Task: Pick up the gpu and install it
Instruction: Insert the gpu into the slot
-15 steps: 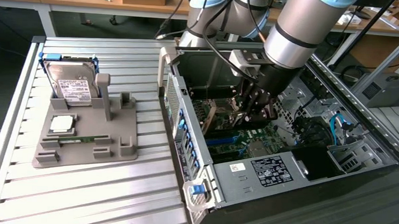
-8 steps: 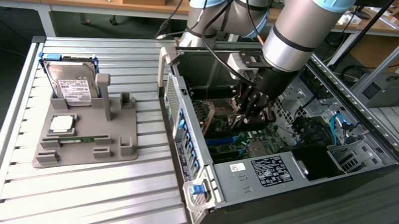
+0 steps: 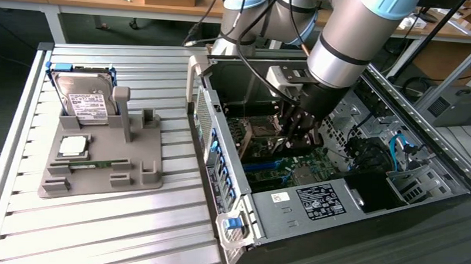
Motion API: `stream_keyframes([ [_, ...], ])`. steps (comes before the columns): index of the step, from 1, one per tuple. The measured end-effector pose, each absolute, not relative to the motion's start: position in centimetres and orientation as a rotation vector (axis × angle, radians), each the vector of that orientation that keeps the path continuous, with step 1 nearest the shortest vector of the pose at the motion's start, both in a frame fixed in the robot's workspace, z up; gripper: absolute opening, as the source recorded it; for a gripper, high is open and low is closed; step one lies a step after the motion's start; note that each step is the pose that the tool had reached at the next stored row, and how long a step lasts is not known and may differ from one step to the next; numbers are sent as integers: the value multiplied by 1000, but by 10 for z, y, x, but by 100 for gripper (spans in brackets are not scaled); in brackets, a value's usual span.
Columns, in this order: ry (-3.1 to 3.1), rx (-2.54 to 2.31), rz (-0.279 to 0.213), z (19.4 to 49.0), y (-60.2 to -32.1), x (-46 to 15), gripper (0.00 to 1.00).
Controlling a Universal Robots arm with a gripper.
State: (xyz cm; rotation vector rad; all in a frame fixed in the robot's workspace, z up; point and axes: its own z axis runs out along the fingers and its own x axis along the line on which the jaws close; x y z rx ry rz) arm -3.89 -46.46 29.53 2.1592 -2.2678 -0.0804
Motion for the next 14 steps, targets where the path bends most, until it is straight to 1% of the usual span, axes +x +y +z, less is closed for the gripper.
stream_keyframes([
  [14, -2268, 2159, -80, 285, -468, -39, 27],
])
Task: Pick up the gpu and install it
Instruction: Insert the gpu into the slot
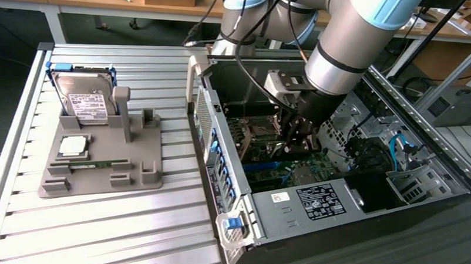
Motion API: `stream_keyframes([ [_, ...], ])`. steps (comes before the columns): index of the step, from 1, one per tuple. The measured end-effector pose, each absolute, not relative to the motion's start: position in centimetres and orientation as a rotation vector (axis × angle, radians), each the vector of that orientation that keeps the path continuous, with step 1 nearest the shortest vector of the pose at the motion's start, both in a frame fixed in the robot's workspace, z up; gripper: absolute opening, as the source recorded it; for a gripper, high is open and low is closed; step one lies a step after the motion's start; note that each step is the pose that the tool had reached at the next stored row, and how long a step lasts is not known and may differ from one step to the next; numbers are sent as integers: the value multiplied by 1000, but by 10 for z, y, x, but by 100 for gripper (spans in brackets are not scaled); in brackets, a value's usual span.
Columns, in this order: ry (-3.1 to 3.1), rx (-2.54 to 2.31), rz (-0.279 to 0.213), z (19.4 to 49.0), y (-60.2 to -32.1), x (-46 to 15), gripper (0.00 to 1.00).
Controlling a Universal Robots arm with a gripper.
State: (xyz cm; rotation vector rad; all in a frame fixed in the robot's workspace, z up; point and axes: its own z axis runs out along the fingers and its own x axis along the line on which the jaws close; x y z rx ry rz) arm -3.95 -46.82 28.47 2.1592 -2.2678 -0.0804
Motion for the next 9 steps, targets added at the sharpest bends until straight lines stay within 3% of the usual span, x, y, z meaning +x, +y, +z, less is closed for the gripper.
stream_keyframes([
  [9, -2268, 2159, -80, 278, -473, -41, 27],
])
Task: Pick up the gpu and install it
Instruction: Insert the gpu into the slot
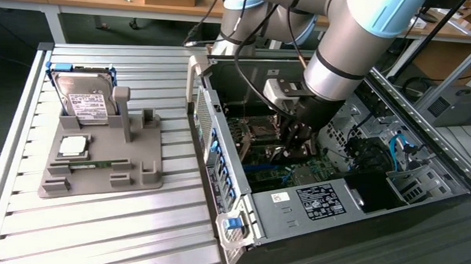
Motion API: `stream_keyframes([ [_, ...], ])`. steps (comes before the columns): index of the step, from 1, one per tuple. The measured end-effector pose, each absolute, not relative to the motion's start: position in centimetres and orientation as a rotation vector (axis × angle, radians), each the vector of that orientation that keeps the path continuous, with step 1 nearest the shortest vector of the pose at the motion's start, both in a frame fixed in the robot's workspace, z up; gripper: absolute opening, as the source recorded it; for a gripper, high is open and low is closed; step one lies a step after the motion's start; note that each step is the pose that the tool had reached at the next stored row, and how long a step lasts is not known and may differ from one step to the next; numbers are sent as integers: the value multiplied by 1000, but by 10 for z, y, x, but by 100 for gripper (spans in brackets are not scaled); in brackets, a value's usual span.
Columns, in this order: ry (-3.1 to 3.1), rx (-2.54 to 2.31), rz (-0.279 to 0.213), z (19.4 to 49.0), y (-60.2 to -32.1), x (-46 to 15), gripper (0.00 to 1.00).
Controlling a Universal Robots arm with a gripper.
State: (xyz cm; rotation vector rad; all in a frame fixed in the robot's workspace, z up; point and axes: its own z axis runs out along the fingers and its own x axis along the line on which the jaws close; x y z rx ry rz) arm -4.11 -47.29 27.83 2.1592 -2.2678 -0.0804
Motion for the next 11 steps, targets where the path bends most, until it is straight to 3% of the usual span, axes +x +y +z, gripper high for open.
stream_keyframes([
  [11, -2268, 2159, -80, 274, -474, -45, 27],
])
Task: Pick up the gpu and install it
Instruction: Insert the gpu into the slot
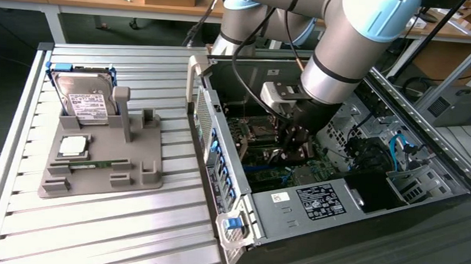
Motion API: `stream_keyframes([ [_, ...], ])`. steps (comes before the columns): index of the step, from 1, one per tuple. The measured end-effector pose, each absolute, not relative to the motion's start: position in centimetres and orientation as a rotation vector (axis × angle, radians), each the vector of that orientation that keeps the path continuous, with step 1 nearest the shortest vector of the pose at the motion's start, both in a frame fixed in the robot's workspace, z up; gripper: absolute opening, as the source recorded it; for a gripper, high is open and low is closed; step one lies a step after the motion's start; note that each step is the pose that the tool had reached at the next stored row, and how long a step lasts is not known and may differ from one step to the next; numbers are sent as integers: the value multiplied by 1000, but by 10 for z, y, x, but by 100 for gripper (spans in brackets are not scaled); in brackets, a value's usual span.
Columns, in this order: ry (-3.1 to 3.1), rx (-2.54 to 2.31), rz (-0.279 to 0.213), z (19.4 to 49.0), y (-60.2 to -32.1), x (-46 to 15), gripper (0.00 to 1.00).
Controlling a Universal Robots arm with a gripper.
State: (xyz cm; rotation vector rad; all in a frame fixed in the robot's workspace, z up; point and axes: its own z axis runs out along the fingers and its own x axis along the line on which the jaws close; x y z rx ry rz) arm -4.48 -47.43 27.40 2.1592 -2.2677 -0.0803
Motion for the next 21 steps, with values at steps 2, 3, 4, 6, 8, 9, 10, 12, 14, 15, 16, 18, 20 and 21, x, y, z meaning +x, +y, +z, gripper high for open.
stream_keyframes([
  [2, -2268, 2159, -80, 275, -474, -45, 27],
  [3, -2268, 2159, -80, 276, -474, -45, 27],
  [4, -2268, 2159, -80, 277, -474, -45, 27],
  [6, -2268, 2160, -80, 278, -474, -45, 27],
  [8, -2268, 2160, -80, 278, -474, -45, 27],
  [9, -2268, 2159, -80, 278, -474, -45, 27],
  [10, -2268, 2159, -80, 278, -474, -45, 27],
  [12, -2268, 2159, -80, 278, -474, -45, 27],
  [14, -2268, 2159, -80, 278, -474, -46, 27],
  [15, -2268, 2159, -80, 278, -474, -48, 27],
  [16, -2268, 2159, -80, 278, -474, -49, 27],
  [18, -2268, 2159, -80, 278, -474, -51, 27],
  [20, -2268, 2159, -80, 278, -474, -53, 27],
  [21, -2268, 2159, -80, 278, -474, -54, 27],
])
